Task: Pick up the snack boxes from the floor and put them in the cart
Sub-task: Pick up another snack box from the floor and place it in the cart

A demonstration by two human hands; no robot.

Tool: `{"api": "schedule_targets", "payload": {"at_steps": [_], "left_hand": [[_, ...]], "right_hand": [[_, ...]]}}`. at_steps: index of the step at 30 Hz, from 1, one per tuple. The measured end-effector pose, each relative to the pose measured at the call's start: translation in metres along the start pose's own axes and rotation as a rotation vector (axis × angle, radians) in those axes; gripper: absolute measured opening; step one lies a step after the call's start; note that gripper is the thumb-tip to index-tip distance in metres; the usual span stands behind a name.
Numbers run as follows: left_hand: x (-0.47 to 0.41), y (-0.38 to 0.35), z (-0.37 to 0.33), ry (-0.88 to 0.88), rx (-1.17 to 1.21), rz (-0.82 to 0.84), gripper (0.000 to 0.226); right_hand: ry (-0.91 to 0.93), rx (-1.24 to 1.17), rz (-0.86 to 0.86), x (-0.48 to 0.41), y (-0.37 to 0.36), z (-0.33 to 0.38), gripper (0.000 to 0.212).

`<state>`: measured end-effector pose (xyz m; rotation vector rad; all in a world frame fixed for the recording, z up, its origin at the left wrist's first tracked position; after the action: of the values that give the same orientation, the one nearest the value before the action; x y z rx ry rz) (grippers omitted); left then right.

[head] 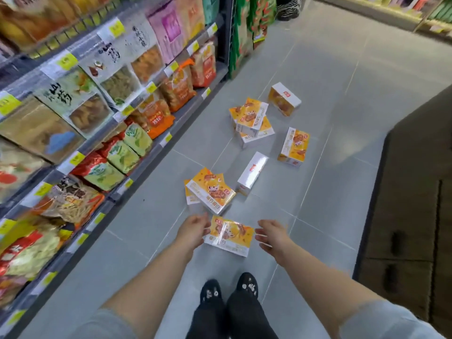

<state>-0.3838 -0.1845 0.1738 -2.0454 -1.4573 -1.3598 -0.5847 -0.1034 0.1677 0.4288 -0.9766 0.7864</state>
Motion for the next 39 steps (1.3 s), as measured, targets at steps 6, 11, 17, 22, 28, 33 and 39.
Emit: {"api": "schedule_targets", "payload": {"at_steps": [6, 11, 17, 22, 28, 33, 39], "left_hand": [[-0.125, -0.051, 0.039, 0.067, -0.055, -0.050, 0.016], [-0.242, -0.107, 0.107, 0.122, -0.163, -0.075, 0.037], [-0.363, -0.145, 0.176, 0.180, -0.348, -0.238, 0.058], [-0.454, -0.165, 0.214, 0.159, -0.425, -0.211, 0.077], [-0.486, -0.166, 0.212, 0.053, -0.525, -0.059, 0.090], [-0.476, -0.165, 0.227, 0.165, -0.541, -0.035, 0.094], [-0.455, -0.171, 0.218, 0.253, -0.436, 0.118, 0.106]], "right_hand": [[-0.085, -0.038, -0.064, -0.128, 0.009, -0.035, 0.007], [-0.132, -0.014, -0.110, -0.262, 0.026, -0.103, 0.041], [-0.248, 0.076, -0.167, -0.394, 0.045, -0.179, 0.079], [-0.339, 0.018, -0.010, -0.470, 0.038, -0.235, 0.092], [-0.276, -0.024, 0.056, -0.498, 0.045, -0.259, 0.072], [-0.244, 0.061, 0.082, -0.484, 0.042, -0.256, 0.075], [-0.132, 0.093, -0.010, -0.484, 0.057, -0.218, 0.099]]}}
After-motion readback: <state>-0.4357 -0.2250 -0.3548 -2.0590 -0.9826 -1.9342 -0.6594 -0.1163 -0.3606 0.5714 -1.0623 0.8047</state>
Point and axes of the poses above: each hand's wrist, its own x-axis away from the middle knuckle, its own y-axis out of the back of the hand, z = x × y, the point moved 4 cm from there along -x, towards the middle knuckle, and after that the axes turned 15 degrees about -x, right-handed, at the moved point
